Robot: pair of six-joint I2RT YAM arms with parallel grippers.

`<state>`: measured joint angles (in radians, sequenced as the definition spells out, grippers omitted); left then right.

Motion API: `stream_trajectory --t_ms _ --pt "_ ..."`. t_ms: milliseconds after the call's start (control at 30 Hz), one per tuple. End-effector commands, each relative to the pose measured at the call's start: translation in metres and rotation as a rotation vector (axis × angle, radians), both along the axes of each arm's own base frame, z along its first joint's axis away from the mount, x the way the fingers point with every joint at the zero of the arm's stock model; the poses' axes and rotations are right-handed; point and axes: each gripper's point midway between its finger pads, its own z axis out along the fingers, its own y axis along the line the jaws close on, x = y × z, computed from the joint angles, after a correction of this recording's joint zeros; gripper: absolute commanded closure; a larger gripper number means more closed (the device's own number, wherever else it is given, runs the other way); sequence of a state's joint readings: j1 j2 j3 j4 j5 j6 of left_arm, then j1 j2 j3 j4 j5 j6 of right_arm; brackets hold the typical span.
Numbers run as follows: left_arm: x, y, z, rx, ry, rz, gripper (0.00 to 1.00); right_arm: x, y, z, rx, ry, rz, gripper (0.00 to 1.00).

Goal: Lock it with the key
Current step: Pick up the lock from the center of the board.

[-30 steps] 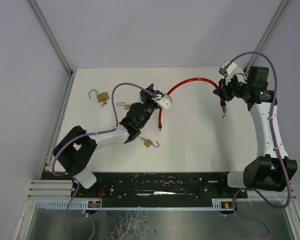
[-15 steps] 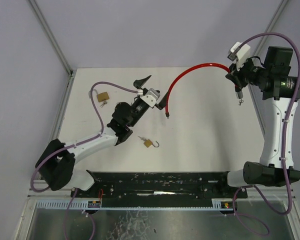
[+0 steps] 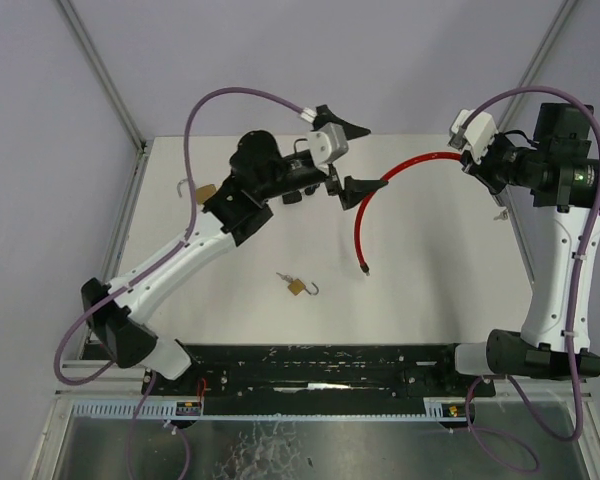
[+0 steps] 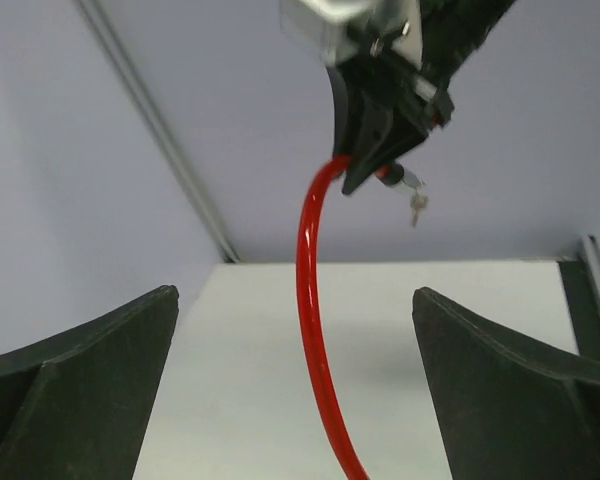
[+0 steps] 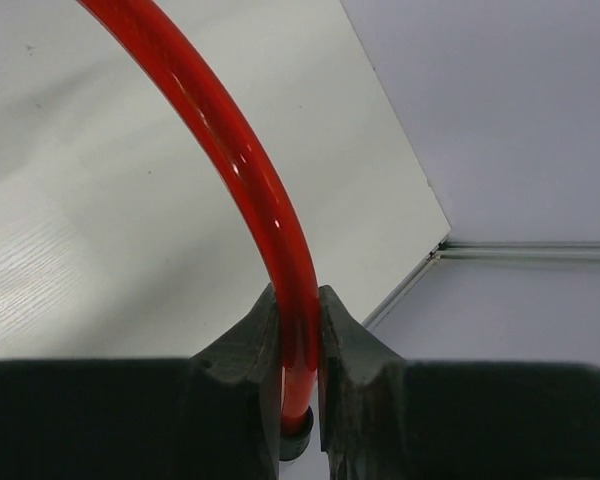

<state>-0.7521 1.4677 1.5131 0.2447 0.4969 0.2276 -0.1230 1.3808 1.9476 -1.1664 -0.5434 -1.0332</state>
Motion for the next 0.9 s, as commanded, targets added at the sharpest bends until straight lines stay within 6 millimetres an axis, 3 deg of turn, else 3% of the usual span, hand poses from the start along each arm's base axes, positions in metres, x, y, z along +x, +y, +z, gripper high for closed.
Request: stream_trajectory --t_ms 0,300,500,567,600,633,733,867 --pt "-0.001 -0.032 -0.078 0.222 0.292 -0.141 0.03 -0.018 0.017 0.026 0.009 -0.094 0.101 1.0" --pt "0.011 -0.062 -0.087 0.249 0.471 -0.221 0.29 -0.022 0.032 0.026 0.046 -0.078 0.168 1.0" --pt "0.01 -0.067 -0.085 0.243 0.482 -0.241 0.55 -0.026 0.039 0.018 0.048 -0.049 0.2 1.0" --pt "0.007 -0.067 -0.085 0.247 0.472 -0.26 0.71 -0.027 0.042 0.014 0.052 -0.036 0.209 1.0" --pt "0.006 -0.067 -0.084 0.248 0.463 -0.268 0.91 -0.028 0.043 0.012 0.054 -0.028 0.213 0.99" --pt "0.005 -0.066 -0.083 0.247 0.46 -0.269 0.99 -0.028 0.044 0.01 0.059 -0.021 0.215 0.97" --pt "0.005 -0.061 -0.079 0.225 0.44 -0.249 1.0 -0.031 0.047 0.007 0.086 0.0 0.221 0.81" --pt "0.006 -0.042 -0.056 0.114 0.425 -0.244 1.0 -0.039 0.057 0.009 0.162 0.025 0.224 0.42"
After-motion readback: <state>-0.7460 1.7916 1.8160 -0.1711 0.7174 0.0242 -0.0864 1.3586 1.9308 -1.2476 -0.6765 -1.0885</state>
